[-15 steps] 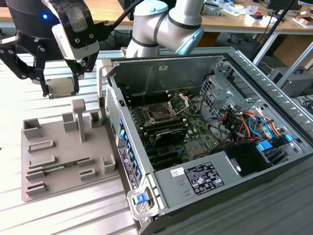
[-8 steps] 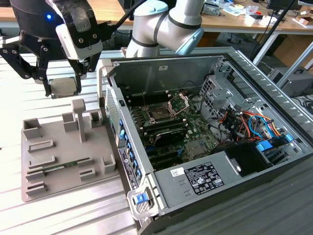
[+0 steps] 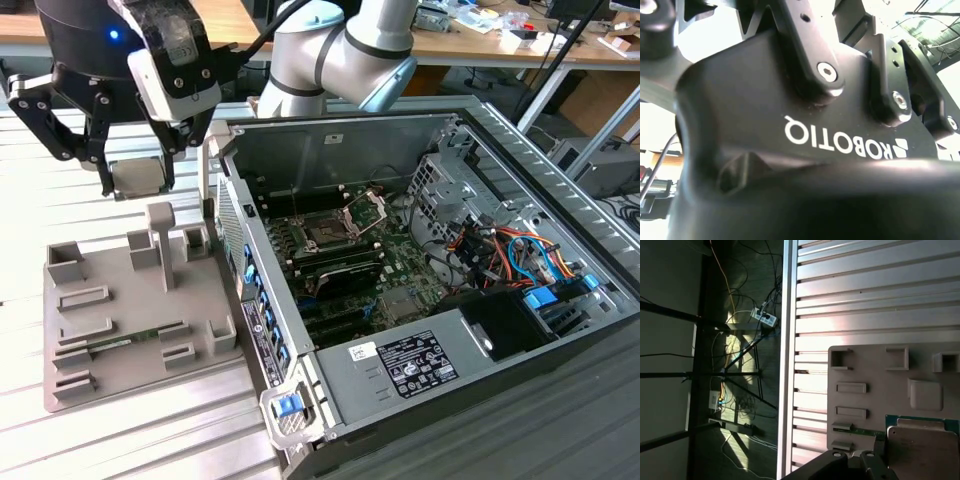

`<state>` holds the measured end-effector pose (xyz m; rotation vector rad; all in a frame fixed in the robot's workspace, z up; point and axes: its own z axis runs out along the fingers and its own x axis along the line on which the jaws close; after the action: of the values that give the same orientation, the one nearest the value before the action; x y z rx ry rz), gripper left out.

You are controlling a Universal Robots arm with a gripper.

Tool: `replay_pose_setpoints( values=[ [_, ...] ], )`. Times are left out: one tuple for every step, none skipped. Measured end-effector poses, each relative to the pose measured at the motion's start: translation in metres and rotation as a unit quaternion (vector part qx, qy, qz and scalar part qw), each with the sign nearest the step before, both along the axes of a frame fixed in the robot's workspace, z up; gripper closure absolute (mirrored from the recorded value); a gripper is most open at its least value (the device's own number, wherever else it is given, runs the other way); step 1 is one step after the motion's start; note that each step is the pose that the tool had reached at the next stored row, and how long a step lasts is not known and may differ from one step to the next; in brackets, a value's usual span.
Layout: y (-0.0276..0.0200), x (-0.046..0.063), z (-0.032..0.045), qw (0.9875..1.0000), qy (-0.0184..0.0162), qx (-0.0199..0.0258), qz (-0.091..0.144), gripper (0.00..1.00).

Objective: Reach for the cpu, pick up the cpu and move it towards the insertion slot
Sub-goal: 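Pick up the cpu and move it towards the insertion slot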

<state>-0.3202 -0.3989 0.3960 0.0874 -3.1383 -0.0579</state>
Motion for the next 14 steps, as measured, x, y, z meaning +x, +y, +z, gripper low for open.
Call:
replay_pose_setpoints(
  values=[
    [0.0,0.0007,0.0,1.0,0.0,0.0,0.0,0.45],
    [0.0,0.0012,0.0,1.0,0.0,0.0,0.0,0.45],
    [0.0,0.0015,0.0,1.0,0.0,0.0,0.0,0.45],
    [0.0,0.0021,0.0,1.0,0.0,0.0,0.0,0.45],
    [0.0,0.0025,0.0,1.0,0.0,0.0,0.0,0.45],
    [0.0,0.0031,0.0,1.0,0.0,0.0,0.0,0.45],
    [0.0,0.0035,0.0,1.0,0.0,0.0,0.0,0.45],
    [0.0,0.0039,0.0,1.0,0.0,0.0,0.0,0.45],
    [0.0,0.0044,0.0,1.0,0.0,0.0,0.0,0.45],
    [0.0,0.0047,0.0,1.0,0.0,0.0,0.0,0.45],
    [0.0,0.0052,-0.0001,1.0,0.0,0.0,0.0,0.45],
    [0.0,0.0056,-0.0001,1.0,0.0,0.0,0.0,0.45],
    [0.0,0.0062,0.0,1.0,0.0,0.0,0.0,0.45],
    [0.0,0.0067,0.0,1.0,0.0,0.0,0.0,0.45]
  ],
)
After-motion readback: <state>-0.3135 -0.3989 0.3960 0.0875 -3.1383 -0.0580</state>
